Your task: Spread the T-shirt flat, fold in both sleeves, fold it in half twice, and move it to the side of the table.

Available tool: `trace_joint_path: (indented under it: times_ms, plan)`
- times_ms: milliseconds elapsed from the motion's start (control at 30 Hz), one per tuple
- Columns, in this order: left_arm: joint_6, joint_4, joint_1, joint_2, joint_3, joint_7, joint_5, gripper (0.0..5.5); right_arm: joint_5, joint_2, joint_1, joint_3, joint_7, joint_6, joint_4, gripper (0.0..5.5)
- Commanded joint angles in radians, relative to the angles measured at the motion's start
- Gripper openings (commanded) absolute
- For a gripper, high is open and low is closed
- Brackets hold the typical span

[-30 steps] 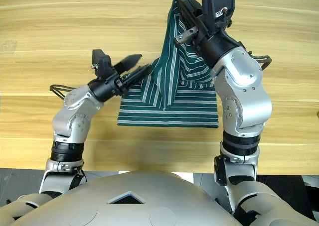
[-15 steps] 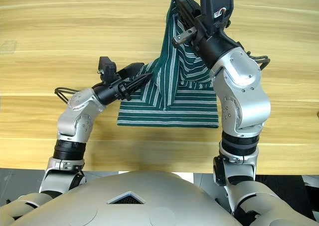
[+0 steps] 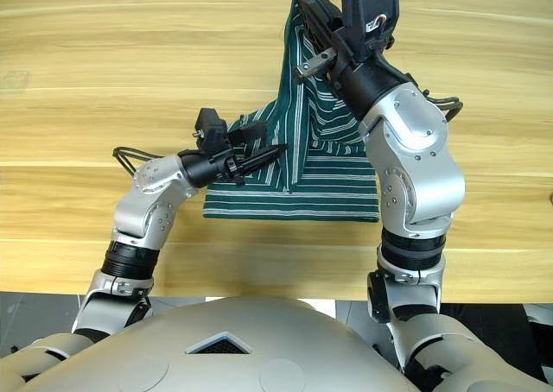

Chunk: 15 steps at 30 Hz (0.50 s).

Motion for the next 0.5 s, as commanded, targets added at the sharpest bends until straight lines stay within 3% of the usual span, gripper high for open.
trace_joint_path:
  times_ms: [33,500]
  plan:
    - [-0.022,0.06,-0.024,0.003,0.028,0.023,0.026,2.66,0.011,0.001,0.002,0.0,0.003,-0.009,-0.002,0.05]
    - [-0.086,0.191,-0.073,-0.037,0.025,0.044,0.081,2.48,0.009,0.001,0.018,-0.003,0.001,-0.014,0.0,0.0]
